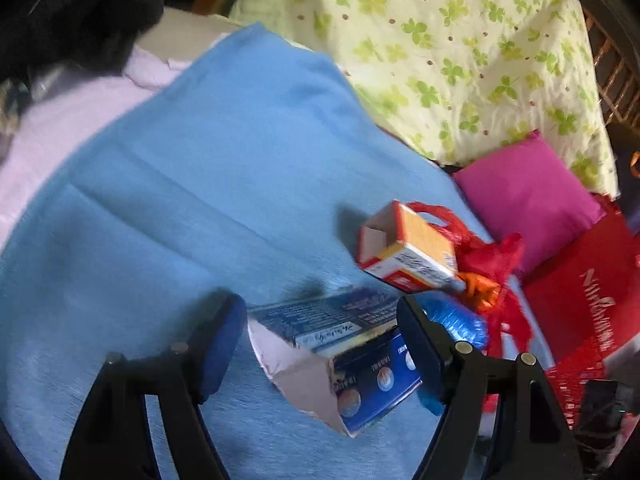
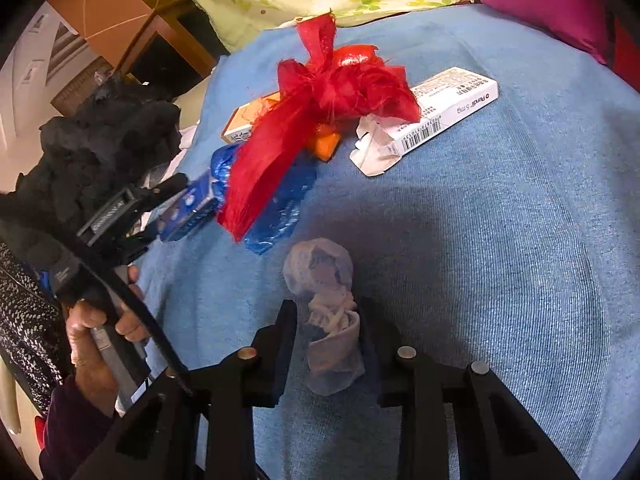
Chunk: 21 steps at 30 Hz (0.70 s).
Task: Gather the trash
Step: 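Grasp the torn blue box with the left tool while the right tool grasps the grey cloth, then lift the blue box with the left tool while the right tool lifts the grey cloth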
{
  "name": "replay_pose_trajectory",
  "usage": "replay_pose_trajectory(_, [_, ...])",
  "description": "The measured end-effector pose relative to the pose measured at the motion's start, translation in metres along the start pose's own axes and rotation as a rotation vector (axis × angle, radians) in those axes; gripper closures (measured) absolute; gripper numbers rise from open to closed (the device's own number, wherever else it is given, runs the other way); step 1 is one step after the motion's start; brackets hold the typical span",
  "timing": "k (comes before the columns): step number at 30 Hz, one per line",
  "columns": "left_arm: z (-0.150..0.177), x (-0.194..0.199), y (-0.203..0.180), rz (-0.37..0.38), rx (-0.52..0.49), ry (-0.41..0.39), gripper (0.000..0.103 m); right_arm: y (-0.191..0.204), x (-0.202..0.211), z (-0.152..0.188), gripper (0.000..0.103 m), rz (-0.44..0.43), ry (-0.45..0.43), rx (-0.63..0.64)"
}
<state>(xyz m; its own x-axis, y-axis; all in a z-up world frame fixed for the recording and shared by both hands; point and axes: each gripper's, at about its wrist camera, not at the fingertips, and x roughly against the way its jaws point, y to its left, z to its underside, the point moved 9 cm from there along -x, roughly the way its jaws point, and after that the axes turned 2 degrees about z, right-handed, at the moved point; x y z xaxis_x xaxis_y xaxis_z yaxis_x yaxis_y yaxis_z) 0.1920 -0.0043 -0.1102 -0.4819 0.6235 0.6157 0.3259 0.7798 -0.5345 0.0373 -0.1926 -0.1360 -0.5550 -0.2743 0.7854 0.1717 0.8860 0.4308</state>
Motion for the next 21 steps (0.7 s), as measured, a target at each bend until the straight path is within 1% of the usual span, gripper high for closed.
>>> replay_pose_trajectory(1, [0.003,0.001,-0.004,0.026,0.0,0.015,0.025,0.0,0.0,0.0,0.069,-0.003,0.001,0.0])
replay_pose_trajectory(3, [0.017,0.0,-0.016,0.073,-0.027,0.07,0.025,0.0,0.0,-0.001,0.069,-0.009,0.005,-0.004])
replay_pose_trajectory(6, [0.032,-0.001,-0.031,0.085,-0.095,0.111,0.025,-0.002,0.0,-0.002,0.069,-0.02,0.009,-0.013])
replay_pose_trajectory(9, [0.048,0.004,-0.052,0.125,-0.162,0.154,0.025,-0.005,0.0,-0.002,0.071,-0.032,0.014,-0.027])
replay_pose_trajectory(11, [0.056,0.011,-0.061,0.138,-0.204,0.163,0.025,-0.008,0.002,-0.003,0.071,-0.039,0.018,-0.039])
replay_pose_trajectory(13, [0.058,0.022,-0.068,0.144,-0.235,0.152,0.025,-0.013,0.006,-0.005,0.071,-0.037,0.011,-0.053])
replay_pose_trajectory(15, [0.057,0.03,-0.073,0.14,-0.254,0.136,0.025,-0.022,0.012,-0.008,0.071,-0.024,-0.007,-0.081])
replay_pose_trajectory(17, [0.057,0.034,-0.083,0.12,-0.294,0.115,0.025,-0.034,0.017,-0.012,0.071,-0.015,-0.022,-0.122])
replay_pose_trajectory(19, [0.062,0.036,-0.099,0.098,-0.374,0.106,0.025,-0.041,0.02,-0.013,0.071,-0.016,-0.028,-0.139])
replay_pose_trajectory(21, [0.068,0.033,-0.113,0.054,-0.472,0.1,0.024,-0.042,0.021,-0.013,0.071,-0.014,-0.028,-0.138])
